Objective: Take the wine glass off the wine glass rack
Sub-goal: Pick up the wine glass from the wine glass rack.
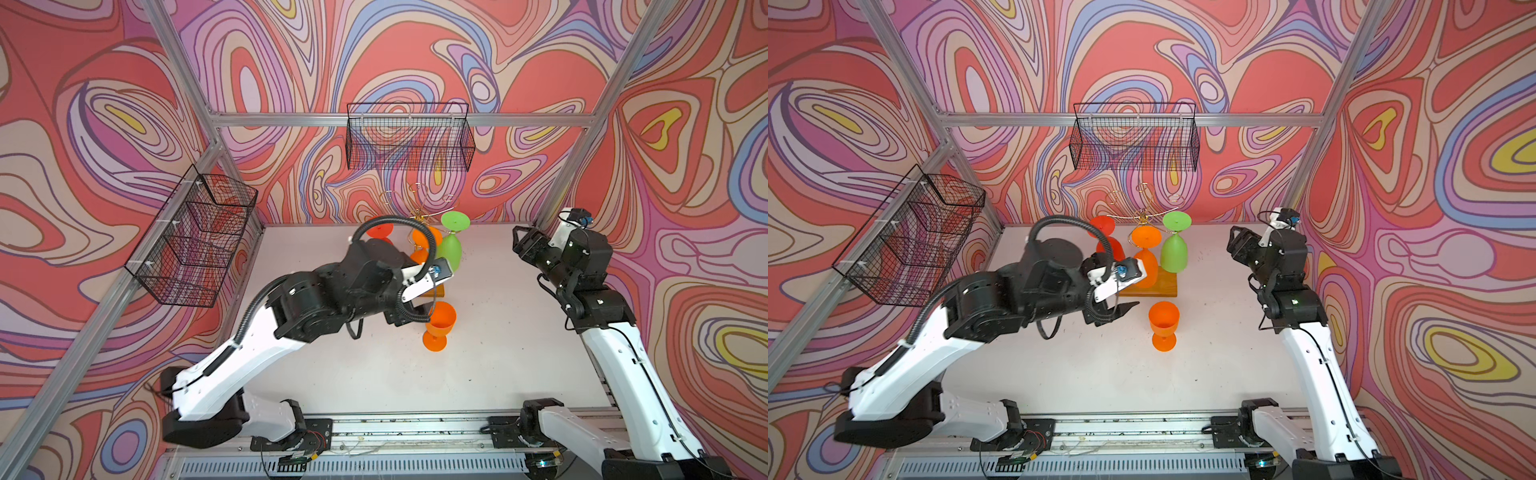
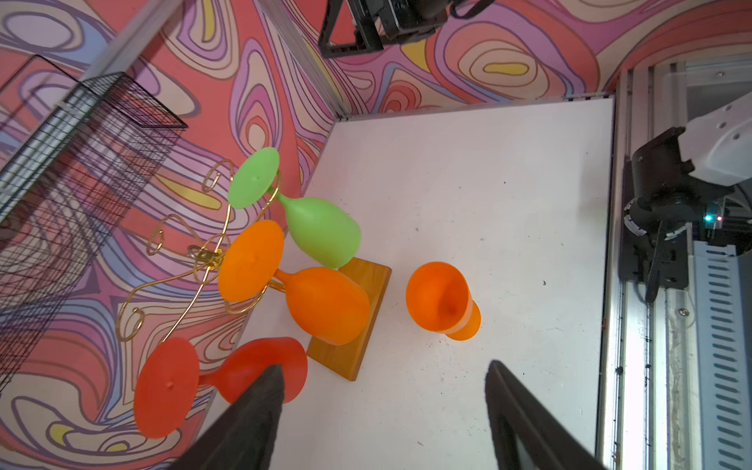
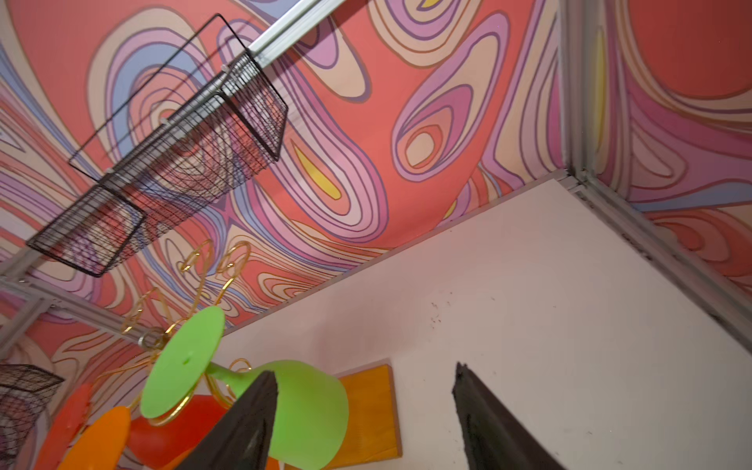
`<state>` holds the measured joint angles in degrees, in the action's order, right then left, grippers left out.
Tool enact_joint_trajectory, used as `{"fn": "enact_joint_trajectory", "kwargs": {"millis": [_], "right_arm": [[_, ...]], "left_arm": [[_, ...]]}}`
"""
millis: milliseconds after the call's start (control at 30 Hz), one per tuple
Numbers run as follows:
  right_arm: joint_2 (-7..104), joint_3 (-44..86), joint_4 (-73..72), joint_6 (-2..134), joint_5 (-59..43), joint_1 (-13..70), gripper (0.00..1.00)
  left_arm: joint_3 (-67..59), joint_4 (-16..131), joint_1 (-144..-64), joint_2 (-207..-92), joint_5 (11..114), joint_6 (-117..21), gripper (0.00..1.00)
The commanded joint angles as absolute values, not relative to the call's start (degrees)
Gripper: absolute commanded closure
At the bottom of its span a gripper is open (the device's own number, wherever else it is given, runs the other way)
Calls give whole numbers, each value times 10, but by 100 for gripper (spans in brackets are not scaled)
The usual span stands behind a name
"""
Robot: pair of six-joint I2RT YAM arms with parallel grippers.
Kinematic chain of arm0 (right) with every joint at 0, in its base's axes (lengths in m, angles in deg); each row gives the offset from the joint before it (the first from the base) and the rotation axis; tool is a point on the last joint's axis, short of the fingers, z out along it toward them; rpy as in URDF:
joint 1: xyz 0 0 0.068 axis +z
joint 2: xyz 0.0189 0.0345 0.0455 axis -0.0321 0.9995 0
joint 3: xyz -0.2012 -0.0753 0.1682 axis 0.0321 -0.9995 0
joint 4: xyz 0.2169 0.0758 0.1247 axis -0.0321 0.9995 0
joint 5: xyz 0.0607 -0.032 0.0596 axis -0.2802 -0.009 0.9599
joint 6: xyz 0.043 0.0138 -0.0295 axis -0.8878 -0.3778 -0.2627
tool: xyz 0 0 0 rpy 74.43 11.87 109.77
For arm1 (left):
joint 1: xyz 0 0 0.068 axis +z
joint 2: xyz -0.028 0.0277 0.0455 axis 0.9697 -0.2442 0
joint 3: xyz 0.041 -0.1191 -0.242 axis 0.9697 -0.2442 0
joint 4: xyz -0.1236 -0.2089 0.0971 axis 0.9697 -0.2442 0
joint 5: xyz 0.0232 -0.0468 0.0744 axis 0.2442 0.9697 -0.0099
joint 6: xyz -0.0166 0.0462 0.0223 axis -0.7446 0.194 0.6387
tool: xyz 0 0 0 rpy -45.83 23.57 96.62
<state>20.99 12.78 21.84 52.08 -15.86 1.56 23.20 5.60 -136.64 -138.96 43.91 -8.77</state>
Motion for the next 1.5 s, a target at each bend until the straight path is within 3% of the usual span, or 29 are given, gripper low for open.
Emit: {"fn": "enact_joint_trajectory", "kwargs": {"millis": [0,167,367,1467], "right_arm": [[243,126,150,456,-47,14,28],[304,136,64,385,33,14,30],[371,135,-52,282,118,14,34],[403,166,-5,287,133,49,47]], "left_arm": [[144,221,-1326,-1325,423,-121,27],[39,330,-1279,-1250,393,-149,28],[9,356,-1256,-1231,378,-163,29],[6,358,-1217,-1235,408,-173,29]]}}
